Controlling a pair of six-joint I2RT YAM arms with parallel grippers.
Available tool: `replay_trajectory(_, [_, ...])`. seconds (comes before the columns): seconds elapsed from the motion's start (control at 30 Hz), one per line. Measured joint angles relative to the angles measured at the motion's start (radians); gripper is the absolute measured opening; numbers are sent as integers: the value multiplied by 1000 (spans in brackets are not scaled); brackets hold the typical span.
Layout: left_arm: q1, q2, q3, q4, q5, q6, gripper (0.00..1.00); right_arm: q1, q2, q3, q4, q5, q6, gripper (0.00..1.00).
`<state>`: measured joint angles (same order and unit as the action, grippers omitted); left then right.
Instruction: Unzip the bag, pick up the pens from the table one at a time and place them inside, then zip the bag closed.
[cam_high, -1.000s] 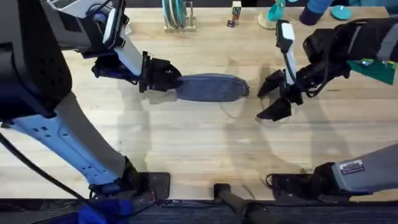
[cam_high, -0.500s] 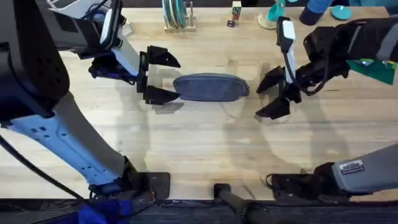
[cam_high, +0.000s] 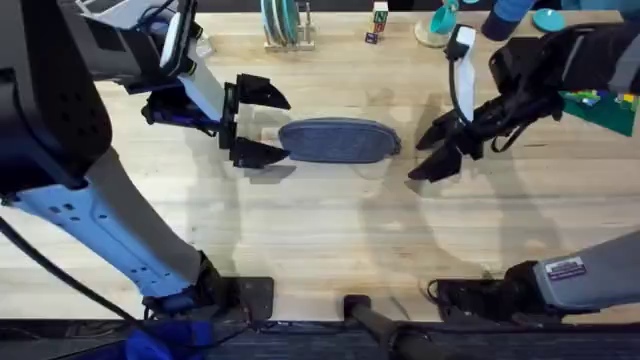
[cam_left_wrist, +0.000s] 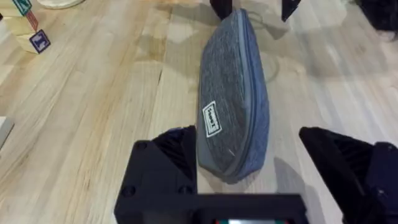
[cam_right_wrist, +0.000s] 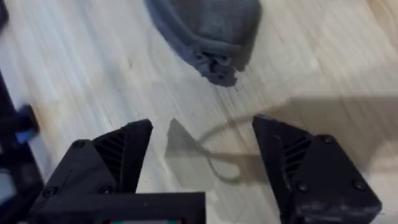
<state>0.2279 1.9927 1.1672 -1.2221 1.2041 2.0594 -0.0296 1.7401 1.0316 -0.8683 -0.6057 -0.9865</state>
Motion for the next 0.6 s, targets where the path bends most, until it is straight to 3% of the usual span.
replay_trajectory(0.27, [33,0,94,-156,-32,0,996,-11,-34,34,-92,85,201,996])
replay_trajectory(0.6, [118,-15,241,-389,-138,-3,997,-13,-144,71,-195,115,281,996])
